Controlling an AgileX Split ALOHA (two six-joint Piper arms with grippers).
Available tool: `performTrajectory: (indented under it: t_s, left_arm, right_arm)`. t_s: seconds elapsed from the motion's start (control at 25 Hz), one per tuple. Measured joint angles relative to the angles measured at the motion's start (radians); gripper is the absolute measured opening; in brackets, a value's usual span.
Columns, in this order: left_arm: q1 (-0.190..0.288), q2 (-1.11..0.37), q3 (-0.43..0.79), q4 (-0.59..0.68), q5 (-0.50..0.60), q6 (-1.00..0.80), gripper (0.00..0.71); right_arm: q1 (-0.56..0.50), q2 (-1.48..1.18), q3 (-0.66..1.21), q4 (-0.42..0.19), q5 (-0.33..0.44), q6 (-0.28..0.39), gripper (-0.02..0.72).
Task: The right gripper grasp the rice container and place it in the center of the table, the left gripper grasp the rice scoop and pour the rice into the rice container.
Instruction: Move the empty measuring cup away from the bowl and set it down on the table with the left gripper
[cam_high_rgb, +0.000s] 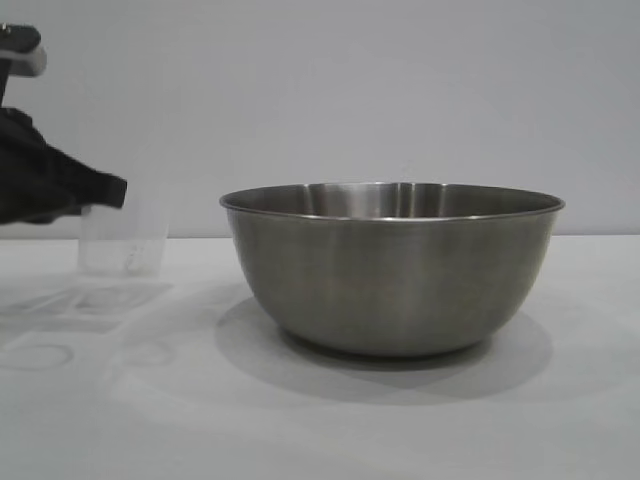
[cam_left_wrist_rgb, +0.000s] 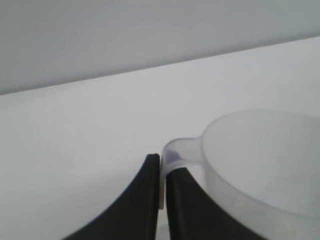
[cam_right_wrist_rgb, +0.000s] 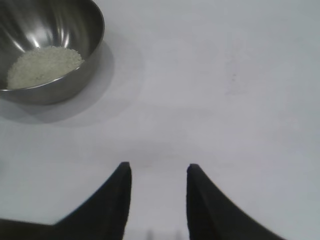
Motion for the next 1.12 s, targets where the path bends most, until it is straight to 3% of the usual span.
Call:
performTrajectory:
  t_s: [0.28,0.44,0.48,0.56,0.8,0.96,1.04,1.12]
  left_arm:
    - [0.0,0.019,0.006,0.0,-0.002,-0.007,0.0]
    - [0.0,0.019,0.019,0.011,-0.002,-0.015,0.152]
    - [0.0,0.019,0.028,0.012,-0.002,-0.021,0.143]
    - [0.0,0.019,0.044,0.021,-0.002,-0.027,0.199]
    - [0.0,-0.024,0.11,0.024,-0.002,-0.029,0.197]
    - [0.002,-0.084,0.13,-0.069,-0.002,-0.029,0.197]
    - [0.025,-0.101,0.132,-0.089,-0.002,-0.031,0.197]
    - [0.078,-0.114,0.132,-0.049,-0.002,-0.048,0.197]
  right_arm:
    - [0.0,0.0,0.0,0.0,0.0,0.0,0.26]
    - [0.0,0.0,0.0,0.0,0.0,0.0,0.26]
    - [0.0,0.0,0.0,0.0,0.0,0.0,0.26]
    - [0.0,0.0,0.0,0.0,0.0,0.0,0.26]
    - [0.0,0.0,0.0,0.0,0.0,0.0,0.26]
    - [0.0,0.0,0.0,0.0,0.0,0.0,0.26]
    - [0.0,0.0,0.0,0.0,0.0,0.0,0.26]
    - [0.0,0.0,0.0,0.0,0.0,0.0,0.26]
